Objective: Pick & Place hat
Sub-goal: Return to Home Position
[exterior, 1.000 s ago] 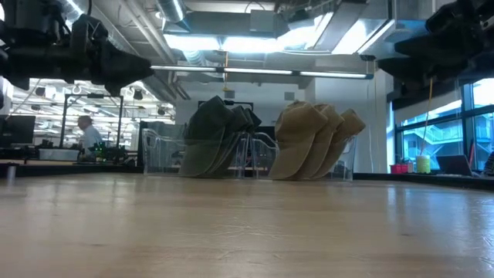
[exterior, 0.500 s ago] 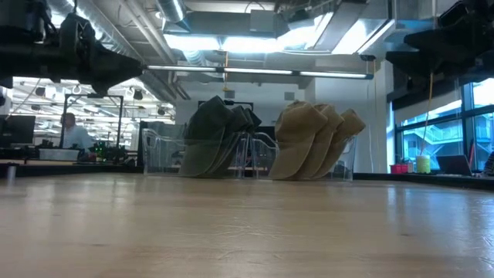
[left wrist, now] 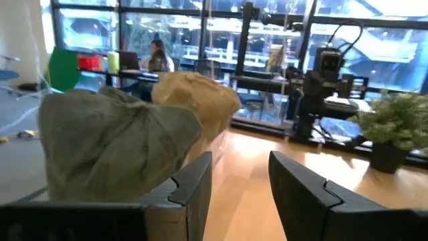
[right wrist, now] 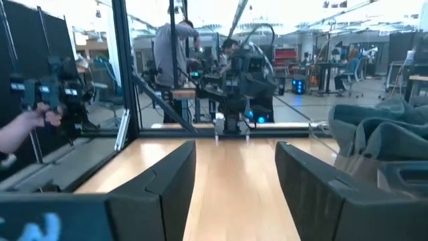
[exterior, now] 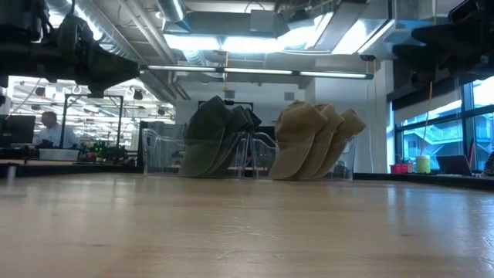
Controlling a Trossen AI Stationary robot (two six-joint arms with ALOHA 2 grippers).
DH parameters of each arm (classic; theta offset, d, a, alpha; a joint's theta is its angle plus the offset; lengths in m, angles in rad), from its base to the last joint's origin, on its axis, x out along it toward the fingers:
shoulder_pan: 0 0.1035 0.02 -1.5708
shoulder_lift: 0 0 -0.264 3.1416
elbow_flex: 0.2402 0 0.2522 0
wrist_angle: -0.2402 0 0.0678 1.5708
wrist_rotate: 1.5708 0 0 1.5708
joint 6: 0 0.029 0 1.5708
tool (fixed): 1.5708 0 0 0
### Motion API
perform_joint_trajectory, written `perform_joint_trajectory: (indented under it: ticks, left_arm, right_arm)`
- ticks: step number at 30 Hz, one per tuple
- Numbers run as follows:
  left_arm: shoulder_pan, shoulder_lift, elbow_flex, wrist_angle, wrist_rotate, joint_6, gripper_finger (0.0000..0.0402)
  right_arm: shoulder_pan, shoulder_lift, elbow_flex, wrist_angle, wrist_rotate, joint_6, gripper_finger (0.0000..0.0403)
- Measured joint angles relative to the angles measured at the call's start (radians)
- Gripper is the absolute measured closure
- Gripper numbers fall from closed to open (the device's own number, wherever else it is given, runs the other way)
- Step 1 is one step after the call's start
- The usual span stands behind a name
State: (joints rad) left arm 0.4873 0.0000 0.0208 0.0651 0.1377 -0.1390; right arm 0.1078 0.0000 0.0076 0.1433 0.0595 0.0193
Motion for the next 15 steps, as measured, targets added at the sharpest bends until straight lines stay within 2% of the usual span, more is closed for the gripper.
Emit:
perform_joint_trajectory:
  ticks: [10, 15]
  left_arm:
    - [-0.002, 0.004, 0.000, -0.010, 0.027, -0.025, 0.0258]
    - [-0.002, 0.004, 0.000, -0.010, 0.027, -0.015, 0.0258]
  right_arm:
    - [0.000, 0.001, 0.006, -0.082, 0.028, -0.005, 0.0196]
    - [0.000, 0.003, 0.006, -0.106, 0.032, -0.069, 0.0196]
